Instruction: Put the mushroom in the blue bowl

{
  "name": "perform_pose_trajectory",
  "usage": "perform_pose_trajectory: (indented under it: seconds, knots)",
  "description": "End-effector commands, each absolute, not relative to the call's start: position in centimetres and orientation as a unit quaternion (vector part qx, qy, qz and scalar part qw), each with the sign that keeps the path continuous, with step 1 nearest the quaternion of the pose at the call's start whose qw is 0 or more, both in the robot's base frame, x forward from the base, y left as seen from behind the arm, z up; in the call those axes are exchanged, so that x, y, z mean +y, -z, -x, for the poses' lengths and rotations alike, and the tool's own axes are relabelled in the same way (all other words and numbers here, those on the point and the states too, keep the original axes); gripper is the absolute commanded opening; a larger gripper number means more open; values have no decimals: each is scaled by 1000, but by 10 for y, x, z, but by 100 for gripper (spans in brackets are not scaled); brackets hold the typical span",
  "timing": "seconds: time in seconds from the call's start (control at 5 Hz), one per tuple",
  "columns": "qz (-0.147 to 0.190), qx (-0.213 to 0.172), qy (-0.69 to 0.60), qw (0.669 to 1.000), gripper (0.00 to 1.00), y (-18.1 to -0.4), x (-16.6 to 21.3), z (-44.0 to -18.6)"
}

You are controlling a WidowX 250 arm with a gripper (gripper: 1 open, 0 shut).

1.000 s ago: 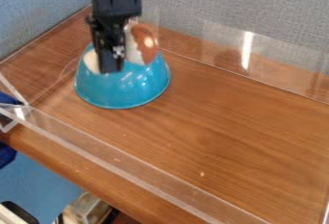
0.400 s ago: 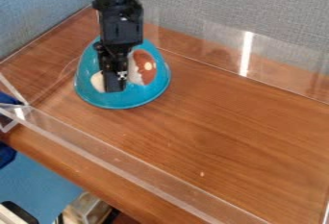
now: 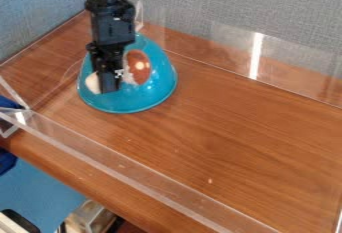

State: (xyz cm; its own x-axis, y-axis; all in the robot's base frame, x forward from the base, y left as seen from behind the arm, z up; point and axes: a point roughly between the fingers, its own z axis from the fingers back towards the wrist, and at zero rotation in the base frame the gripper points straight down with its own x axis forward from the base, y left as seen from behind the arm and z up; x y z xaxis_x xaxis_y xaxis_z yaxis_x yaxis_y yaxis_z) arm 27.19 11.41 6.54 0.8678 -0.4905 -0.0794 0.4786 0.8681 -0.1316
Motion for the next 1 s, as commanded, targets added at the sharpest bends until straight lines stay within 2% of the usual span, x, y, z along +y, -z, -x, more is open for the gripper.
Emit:
perform_pose_trajectory:
  seconds: [0.0, 0.2, 0.6, 0.8]
  knots:
    - [31, 31, 196, 980, 0, -83, 136, -278]
    - [27, 33, 210, 977, 0, -72, 138, -286]
    - [21, 36, 254, 966, 0, -67, 138, -290]
    - [21, 40, 238, 970, 0, -53, 151, -296]
